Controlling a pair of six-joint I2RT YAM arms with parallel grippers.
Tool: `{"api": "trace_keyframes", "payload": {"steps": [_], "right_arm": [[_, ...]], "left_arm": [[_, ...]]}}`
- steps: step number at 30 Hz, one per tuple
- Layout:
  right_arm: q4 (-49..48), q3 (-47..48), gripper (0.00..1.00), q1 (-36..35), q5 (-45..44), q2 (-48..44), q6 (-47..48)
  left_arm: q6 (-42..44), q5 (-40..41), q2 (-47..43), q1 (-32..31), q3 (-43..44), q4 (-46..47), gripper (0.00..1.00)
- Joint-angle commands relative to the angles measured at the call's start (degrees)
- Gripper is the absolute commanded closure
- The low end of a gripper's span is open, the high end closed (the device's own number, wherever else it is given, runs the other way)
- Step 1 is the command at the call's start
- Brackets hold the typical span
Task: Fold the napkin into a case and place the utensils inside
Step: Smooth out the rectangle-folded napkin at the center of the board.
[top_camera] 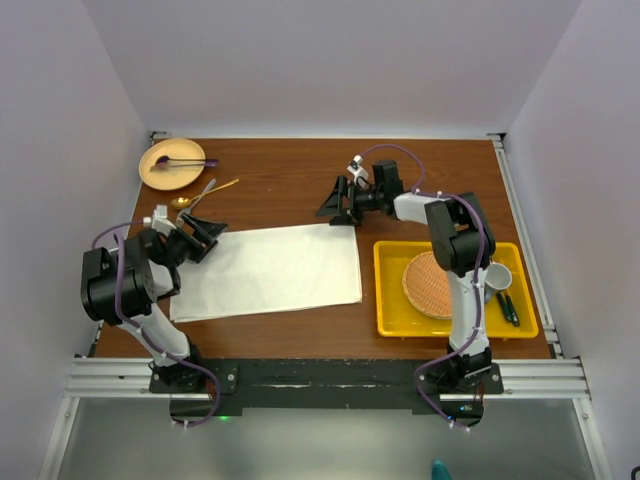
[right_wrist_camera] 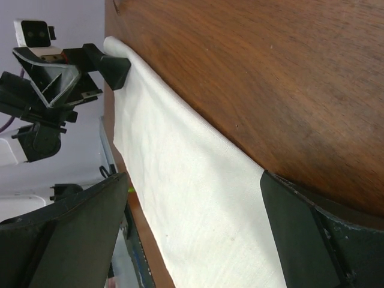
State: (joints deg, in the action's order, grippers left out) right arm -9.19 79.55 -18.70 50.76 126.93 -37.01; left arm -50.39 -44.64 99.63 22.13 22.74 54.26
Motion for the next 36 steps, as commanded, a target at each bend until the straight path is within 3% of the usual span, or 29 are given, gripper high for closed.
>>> {"api": "trace_keyframes", "payload": {"steps": [1,7,12,22,30,36], "right_arm": [[6.5,1.5,0.02,-0.9,-6.0,0.8,5.5],[11.2,3.4,0.02,-0.9,-7.1,1.1,9.4],[13.7,4.4,0.02,-0.9,-8.7,1.4,10.9],[18.8,6.5,0.02,-0.9,-12.0,2.4,14.6],[20.6,8.3,0.02,-0.9,-13.1,3.3,16.4],[20.8,10.4,0.02,-1.1,-13.8,4.5,16.8]], "left_arm": [[-1.2,0.8,-4.7,-7.6,3.9,0.7,0.0],[-5.7,6.2,-0.3,-16.9,8.0,4.2,0.0],[-9.0,9.5,7.3,-18.9,11.8,8.1,0.0],[-2.3,11.2,7.9,-9.6,8.6,0.7,0.0],[3.9,5.9,3.2,2.4,5.7,-4.2,0.0],[5.7,2.5,2.0,6.3,6.4,-5.4,0.0]]}}
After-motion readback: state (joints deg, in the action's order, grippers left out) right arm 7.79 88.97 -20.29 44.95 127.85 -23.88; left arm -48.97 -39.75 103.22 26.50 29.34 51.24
